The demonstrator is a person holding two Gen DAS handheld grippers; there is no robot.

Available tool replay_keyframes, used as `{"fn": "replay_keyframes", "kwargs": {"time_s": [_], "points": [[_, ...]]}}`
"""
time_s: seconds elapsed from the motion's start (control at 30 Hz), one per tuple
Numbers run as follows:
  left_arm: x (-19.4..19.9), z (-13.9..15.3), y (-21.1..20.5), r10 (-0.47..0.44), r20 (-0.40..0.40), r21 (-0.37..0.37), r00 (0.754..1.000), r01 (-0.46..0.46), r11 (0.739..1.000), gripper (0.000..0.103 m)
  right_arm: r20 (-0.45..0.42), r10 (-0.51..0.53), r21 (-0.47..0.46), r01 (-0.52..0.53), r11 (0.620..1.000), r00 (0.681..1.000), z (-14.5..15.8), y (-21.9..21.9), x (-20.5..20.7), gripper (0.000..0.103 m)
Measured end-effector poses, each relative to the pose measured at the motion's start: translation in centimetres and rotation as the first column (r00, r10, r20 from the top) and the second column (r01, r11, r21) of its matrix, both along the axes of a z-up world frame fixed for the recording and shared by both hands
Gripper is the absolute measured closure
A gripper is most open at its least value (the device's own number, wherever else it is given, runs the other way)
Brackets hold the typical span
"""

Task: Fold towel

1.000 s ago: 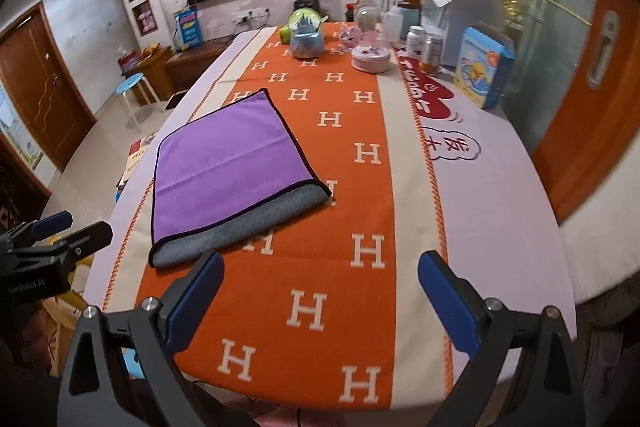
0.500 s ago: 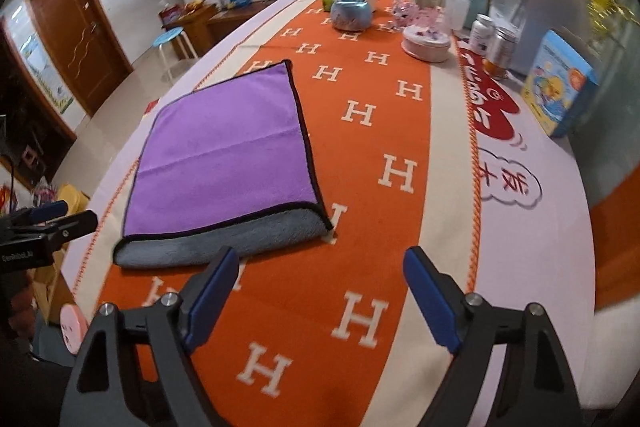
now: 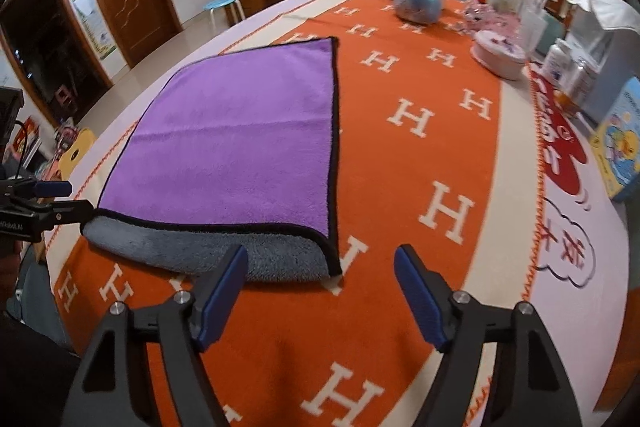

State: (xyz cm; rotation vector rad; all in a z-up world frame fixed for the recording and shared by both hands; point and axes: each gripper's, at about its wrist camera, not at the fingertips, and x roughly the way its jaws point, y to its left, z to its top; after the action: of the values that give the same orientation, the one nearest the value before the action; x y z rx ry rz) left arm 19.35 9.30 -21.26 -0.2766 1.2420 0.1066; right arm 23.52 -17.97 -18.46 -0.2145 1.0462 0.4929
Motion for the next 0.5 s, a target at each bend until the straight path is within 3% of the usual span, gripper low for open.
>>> {"fn": "replay_keyframes", "kwargs": {"time_s": [0.37, 0.5], "points": [[0.5, -3.3, 0.7, 0.030, -0.062, -0.083, 0.998, -0.035, 0.996, 0.010, -0.040, 0.080, 0.012, -0.080, 0.997, 0.996, -2.5, 1.5, 1.3, 0.045], [0.4, -4.0, 0.7, 0.046, -0.077, -0.133, 0.996, -0.056, 0.990, 0.019, -0.052, 0.093, 0.013, -0.093, 0.996, 0.994, -2.8, 1.7, 1.3, 0.049]]}}
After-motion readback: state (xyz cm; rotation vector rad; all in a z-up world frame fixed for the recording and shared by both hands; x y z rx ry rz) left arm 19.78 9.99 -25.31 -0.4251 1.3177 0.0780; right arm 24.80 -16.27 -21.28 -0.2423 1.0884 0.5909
